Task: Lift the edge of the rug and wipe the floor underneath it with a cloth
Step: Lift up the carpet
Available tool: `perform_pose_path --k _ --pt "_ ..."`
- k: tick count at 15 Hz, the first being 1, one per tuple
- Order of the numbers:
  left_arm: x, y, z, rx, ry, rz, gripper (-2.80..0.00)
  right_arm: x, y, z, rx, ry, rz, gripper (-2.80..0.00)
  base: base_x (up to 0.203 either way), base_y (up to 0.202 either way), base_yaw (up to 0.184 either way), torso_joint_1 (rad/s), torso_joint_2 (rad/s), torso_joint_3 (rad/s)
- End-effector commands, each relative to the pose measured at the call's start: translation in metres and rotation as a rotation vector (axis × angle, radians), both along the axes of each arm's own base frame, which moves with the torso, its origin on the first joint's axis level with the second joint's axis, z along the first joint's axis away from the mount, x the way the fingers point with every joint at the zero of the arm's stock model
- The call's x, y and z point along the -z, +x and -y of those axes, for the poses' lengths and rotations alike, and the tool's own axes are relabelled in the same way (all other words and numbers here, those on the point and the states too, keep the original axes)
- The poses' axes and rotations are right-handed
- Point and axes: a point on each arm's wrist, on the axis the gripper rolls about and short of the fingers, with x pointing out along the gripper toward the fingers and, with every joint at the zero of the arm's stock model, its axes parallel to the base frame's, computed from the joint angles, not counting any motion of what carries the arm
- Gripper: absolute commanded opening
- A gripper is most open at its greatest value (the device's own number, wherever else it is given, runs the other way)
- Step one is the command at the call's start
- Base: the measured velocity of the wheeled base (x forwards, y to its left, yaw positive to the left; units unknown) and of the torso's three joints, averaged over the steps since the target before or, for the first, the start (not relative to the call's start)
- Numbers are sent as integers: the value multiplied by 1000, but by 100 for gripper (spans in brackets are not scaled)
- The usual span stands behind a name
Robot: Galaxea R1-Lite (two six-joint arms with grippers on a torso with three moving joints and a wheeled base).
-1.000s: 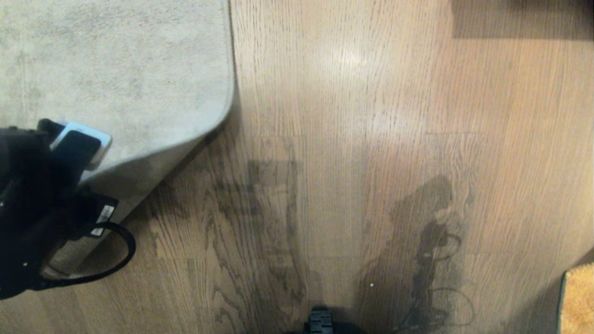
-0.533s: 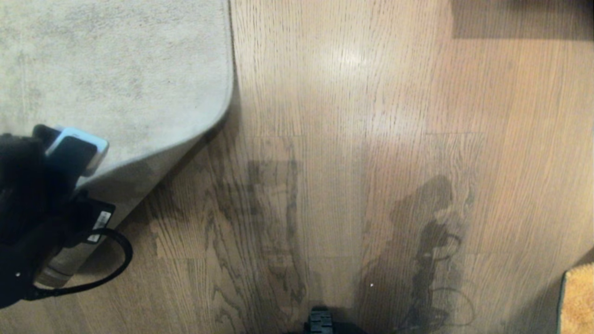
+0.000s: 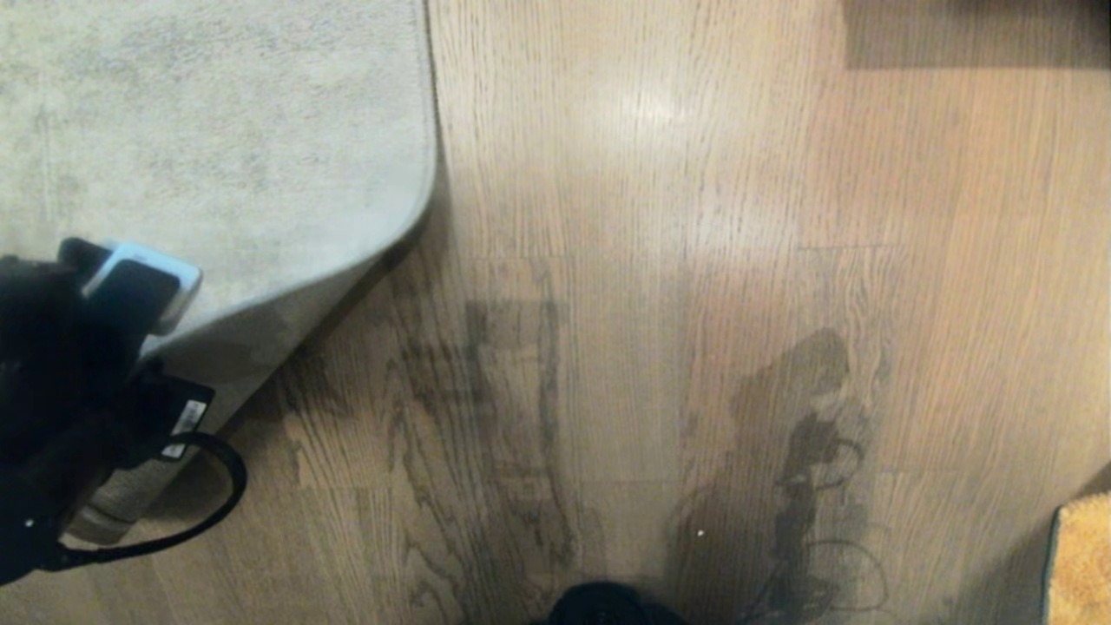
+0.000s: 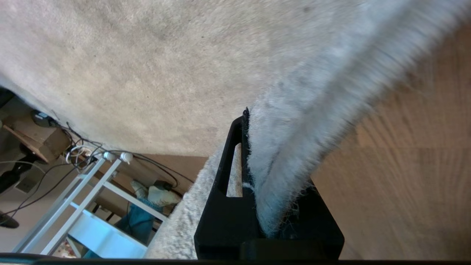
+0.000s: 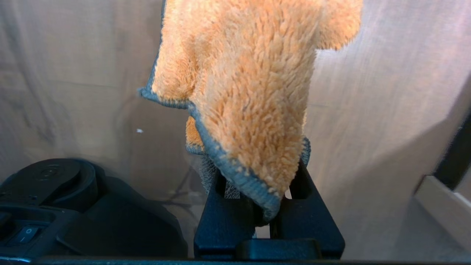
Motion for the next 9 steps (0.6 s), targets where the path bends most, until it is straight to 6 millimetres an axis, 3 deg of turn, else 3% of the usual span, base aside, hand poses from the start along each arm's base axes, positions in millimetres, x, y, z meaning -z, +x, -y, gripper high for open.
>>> perform_pose_path --k 1,9 --pt "0 0 0 -5 3 0 -280 0 0 0 -1 -1 -1 -280 2 166 -3 -2 2 2" --pt "1 1 -1 -10 4 -5 -280 0 0 0 -1 -1 -1 -280 0 194 -2 4 2 1"
